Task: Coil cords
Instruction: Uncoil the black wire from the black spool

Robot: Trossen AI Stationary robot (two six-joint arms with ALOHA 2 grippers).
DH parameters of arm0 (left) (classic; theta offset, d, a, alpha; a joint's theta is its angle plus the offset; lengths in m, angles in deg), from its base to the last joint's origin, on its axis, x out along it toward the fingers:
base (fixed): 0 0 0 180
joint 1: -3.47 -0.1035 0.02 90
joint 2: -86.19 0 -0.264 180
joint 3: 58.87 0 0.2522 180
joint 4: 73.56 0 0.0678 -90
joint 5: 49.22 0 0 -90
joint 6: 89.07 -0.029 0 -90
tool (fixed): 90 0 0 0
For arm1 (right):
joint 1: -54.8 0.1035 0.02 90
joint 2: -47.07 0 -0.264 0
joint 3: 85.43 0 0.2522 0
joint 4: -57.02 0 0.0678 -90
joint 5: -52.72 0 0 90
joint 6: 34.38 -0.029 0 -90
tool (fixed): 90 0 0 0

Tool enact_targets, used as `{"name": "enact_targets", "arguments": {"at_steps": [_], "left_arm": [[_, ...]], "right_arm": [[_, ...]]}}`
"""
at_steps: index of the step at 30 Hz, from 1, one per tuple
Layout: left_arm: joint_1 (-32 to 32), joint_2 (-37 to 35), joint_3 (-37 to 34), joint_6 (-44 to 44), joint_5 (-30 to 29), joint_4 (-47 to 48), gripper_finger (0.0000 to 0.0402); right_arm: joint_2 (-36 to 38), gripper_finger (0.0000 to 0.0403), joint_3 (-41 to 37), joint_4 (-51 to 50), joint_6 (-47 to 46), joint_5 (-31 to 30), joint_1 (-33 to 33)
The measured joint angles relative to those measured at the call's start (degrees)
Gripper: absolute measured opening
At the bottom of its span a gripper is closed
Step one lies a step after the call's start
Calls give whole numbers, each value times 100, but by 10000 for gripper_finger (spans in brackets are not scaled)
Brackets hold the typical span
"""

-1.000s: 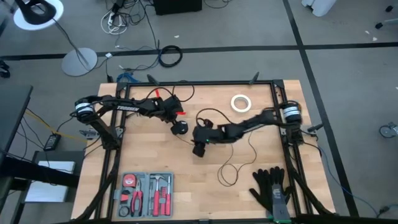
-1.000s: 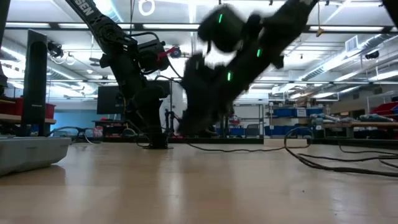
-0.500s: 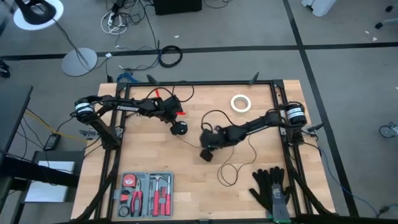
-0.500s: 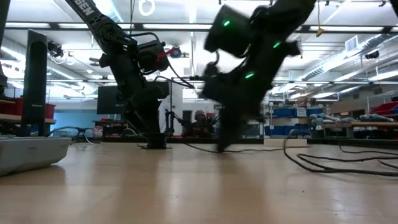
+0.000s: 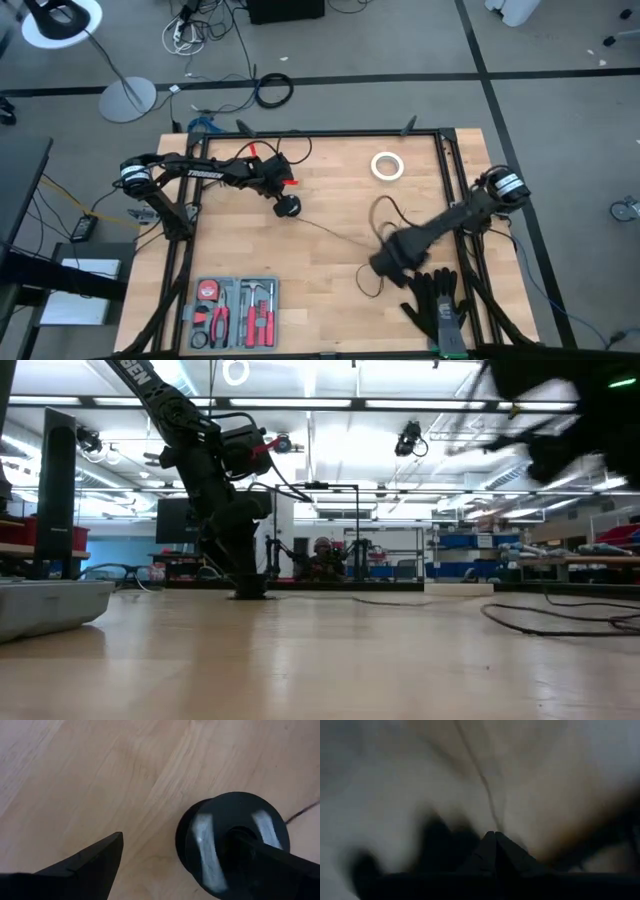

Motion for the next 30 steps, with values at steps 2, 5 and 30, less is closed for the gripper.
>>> {"name": "enact_targets", "arguments": {"at_steps": [2, 5, 30], "left_arm": [[0, 0, 0, 2, -2, -17, 367], [0, 1, 0, 0, -3, -25, 367], [0, 2, 0, 20, -1, -34, 367]], "right_arm": [[-4, 1, -3, -650, -429, 601, 301], [-1, 1, -3, -632, -834, 473, 668], [-55, 138, 14, 6605, 5002, -2801, -2079]]}}
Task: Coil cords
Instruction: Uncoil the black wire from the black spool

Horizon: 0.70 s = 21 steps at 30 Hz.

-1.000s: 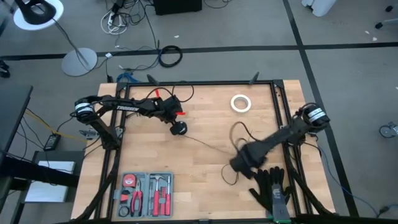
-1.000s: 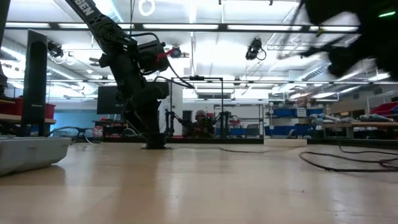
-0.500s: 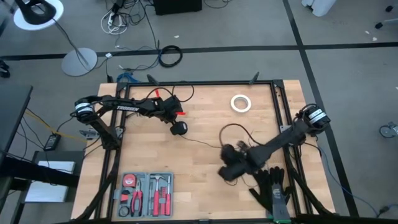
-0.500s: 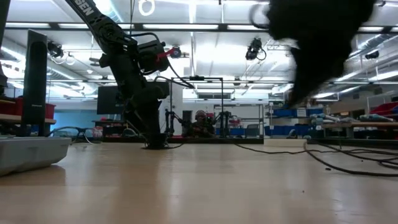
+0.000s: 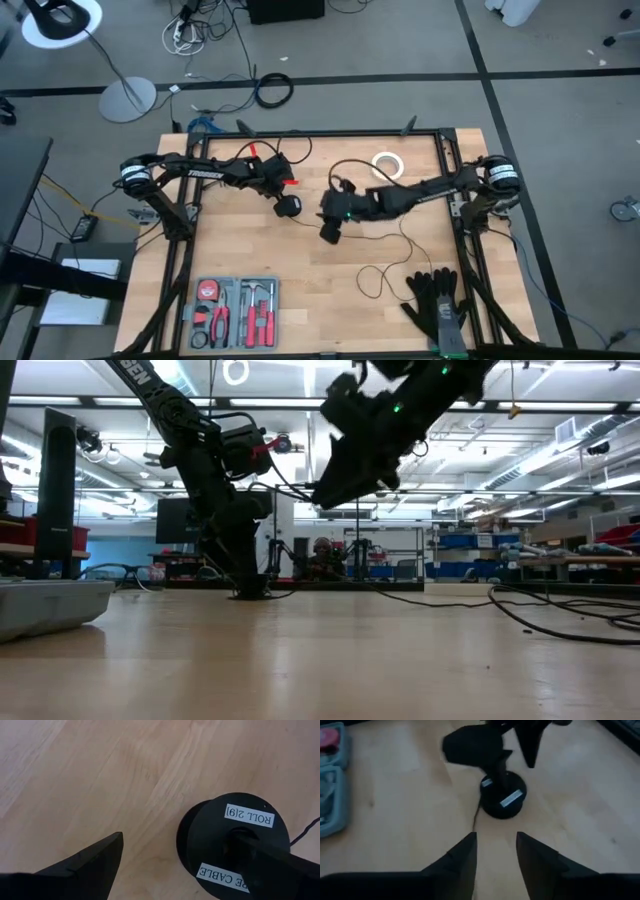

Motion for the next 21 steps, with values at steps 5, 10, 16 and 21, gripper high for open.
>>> {"name": "enact_targets", "arguments": {"at_steps": [5, 10, 16, 21], "left_arm": [[0, 0, 0, 2, 0, -18, 367], [0, 0, 0, 7, -2, -21, 367], [0, 0, 0, 24, -1, 27, 367], [0, 0, 2, 20, 2, 61, 367]], "right_arm": [[-594, 146, 3, 640, 381, 569, -163], [-1356, 129, -2, 598, 315, 434, -47], [-1338, 18, 57, -837, -1087, 943, 96], [-755, 3, -3, -2822, -2218, 1894, 886]]}}
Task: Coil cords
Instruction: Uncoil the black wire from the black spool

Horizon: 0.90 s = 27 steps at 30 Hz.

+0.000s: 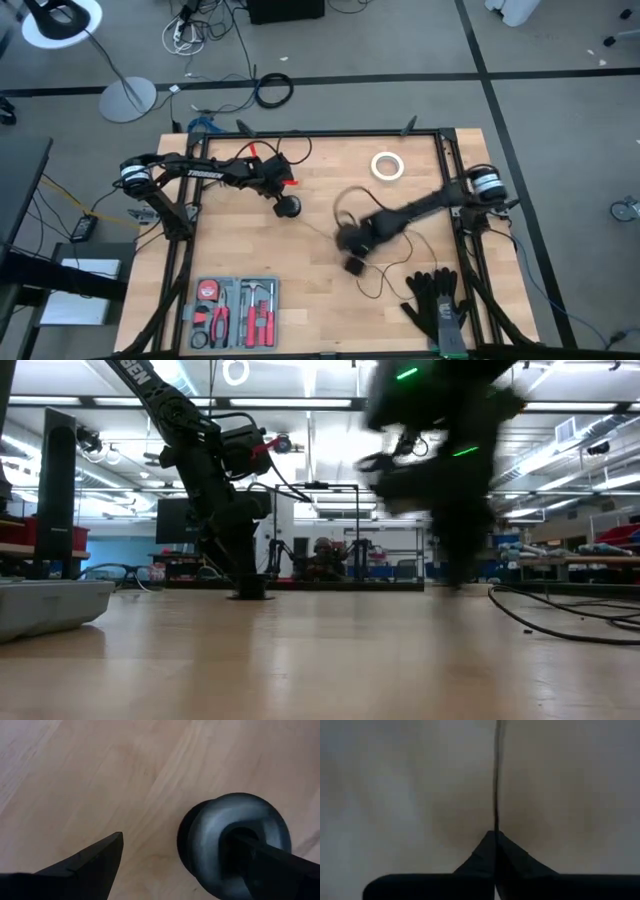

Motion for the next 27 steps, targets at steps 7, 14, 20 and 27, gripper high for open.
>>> {"name": "enact_targets", "arguments": {"at_steps": [7, 14, 20, 27], "left_arm": [[-31, -8, 0, -4, -19, 2, 367], [-35, -26, 17, 0, 52, -124, 367], [-42, -22, -2, 0, 25, -83, 367], [-37, -22, 99, 11, 249, -43, 367]], "right_arm": [[700, 1, -6, -2695, -2661, 2318, 1674], [878, 3, -6, -3481, -4748, 3492, 2878], [905, 28, -1, -2405, -4867, 1392, 2750], [856, 76, 1, -918, -3222, -860, 1735]]}}
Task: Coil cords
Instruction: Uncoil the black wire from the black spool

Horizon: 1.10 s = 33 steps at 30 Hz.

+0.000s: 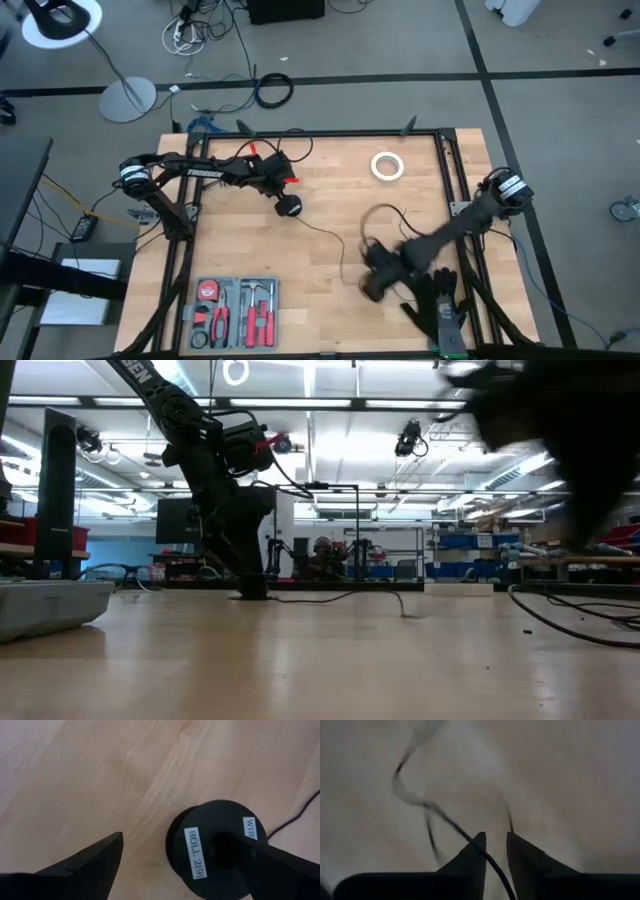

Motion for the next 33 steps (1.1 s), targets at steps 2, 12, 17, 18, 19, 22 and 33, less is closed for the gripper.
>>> {"name": "enact_targets", "arguments": {"at_steps": [2, 12, 17, 18, 19, 22, 33], "left_arm": [[0, 0, 23, 0, -3, -13, 367], [-2, 0, -97, -41, -150, -16, 367], [-2, -2, -130, -127, -195, -20, 367], [-2, -2, -130, -138, -201, -24, 367], [-2, -2, -130, -140, -206, -35, 367], [0, -2, -132, -159, -262, -36, 367], [-39, -4, -123, -140, -247, -68, 367]], "right_arm": [[-83, 91, 2, 655, 815, -494, -429], [-1403, 140, 7, 4746, 4722, -493, -2429], [-1991, 135, 45, 5007, 4812, -370, -2871], [-2093, 132, 51, 5049, 4768, -317, -2899], [-2179, 128, 91, 5009, 4746, -296, -2904], [-2314, 99, 336, 4412, 4766, -531, -2741], [-1468, 2, 445, 1693, 4054, -542, -1951]]}}
